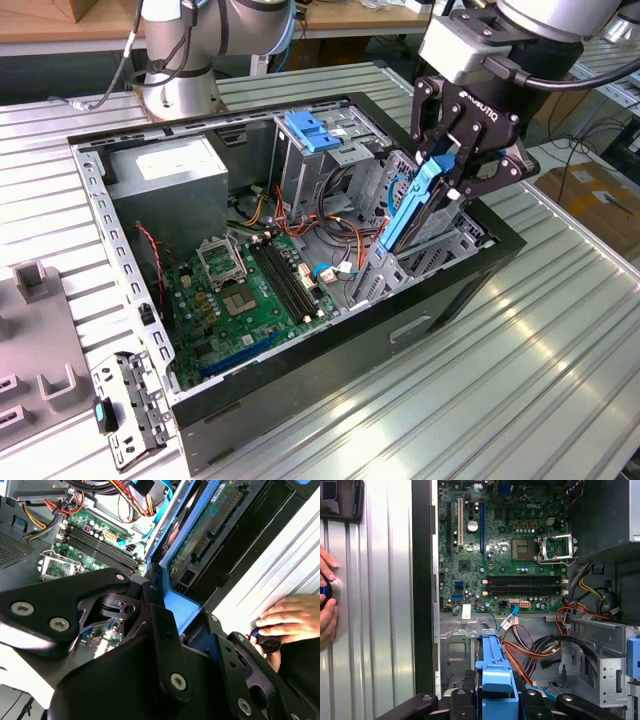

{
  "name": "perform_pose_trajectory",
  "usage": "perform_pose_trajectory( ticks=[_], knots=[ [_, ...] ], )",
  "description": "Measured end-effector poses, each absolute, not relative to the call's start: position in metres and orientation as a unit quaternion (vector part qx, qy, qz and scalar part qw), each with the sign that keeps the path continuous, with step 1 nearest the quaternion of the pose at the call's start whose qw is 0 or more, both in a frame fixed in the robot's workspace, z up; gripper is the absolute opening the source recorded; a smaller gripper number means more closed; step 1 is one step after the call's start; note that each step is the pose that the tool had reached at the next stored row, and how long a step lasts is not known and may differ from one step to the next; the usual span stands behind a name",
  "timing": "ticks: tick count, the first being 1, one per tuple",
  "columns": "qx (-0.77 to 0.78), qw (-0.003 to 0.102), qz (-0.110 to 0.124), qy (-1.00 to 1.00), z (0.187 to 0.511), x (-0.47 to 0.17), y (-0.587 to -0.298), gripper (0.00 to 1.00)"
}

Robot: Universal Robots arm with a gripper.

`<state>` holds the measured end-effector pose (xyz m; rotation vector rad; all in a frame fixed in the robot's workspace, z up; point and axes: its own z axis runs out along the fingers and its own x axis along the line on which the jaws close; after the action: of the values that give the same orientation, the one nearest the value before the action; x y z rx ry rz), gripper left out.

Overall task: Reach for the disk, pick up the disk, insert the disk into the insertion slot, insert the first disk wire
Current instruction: 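Insert the disk into the insertion slot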

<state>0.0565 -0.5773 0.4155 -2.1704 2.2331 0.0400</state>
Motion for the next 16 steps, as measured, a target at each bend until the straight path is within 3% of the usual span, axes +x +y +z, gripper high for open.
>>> perform_pose_trajectory(
  ticks=[16],
  knots=[
    [-0.697, 0.014, 0.013, 0.717, 0.4128, 0.0565, -0.5775, 0.37]
  ],
)
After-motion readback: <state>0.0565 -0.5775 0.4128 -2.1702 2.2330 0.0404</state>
